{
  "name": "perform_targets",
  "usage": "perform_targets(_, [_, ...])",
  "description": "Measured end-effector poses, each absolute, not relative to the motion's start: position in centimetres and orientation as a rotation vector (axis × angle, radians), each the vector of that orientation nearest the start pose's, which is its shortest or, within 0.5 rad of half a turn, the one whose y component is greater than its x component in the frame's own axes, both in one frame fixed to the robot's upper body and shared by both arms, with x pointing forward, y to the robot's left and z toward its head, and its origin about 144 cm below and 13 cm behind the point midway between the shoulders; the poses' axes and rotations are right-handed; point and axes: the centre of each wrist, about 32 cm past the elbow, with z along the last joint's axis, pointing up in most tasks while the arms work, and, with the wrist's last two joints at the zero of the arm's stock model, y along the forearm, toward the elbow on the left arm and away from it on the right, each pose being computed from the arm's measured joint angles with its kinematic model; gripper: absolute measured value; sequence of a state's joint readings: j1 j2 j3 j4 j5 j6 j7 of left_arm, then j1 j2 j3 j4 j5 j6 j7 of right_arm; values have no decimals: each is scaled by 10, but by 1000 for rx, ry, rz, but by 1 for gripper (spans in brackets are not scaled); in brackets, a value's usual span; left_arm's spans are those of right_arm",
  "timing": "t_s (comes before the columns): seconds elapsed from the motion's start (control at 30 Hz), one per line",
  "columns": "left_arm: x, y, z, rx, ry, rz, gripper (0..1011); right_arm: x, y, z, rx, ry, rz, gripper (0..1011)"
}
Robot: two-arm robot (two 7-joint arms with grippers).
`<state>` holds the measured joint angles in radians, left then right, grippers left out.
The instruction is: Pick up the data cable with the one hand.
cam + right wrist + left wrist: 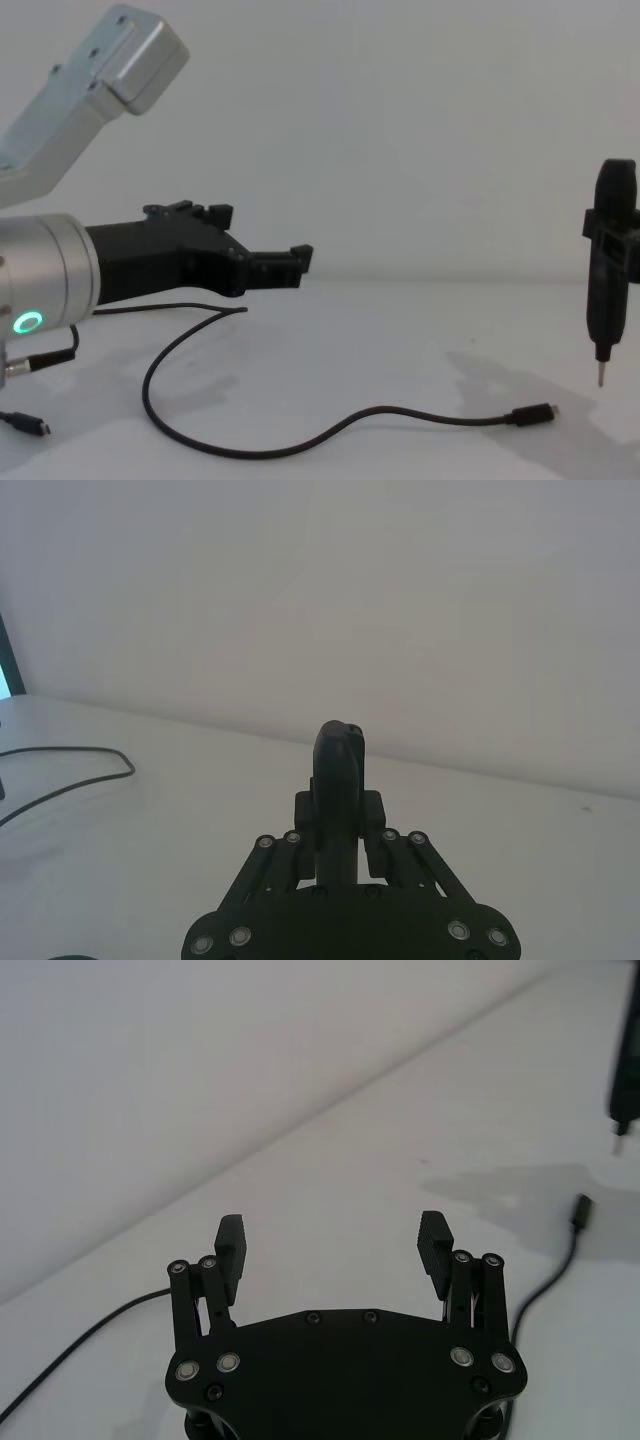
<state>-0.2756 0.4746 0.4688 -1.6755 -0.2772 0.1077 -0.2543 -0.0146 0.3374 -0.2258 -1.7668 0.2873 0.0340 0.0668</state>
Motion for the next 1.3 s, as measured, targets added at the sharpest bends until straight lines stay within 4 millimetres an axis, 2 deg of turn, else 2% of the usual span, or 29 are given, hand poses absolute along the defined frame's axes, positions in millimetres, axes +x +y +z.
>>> perform_targets(0.53, [510, 230, 1249, 278, -167, 631, 1001, 443, -237, 1189, 26, -75, -1229, 275])
perform_targets(1.3, [532, 219, 1242, 381, -51, 483, 1001, 443, -237, 1189, 26, -75, -1229, 275])
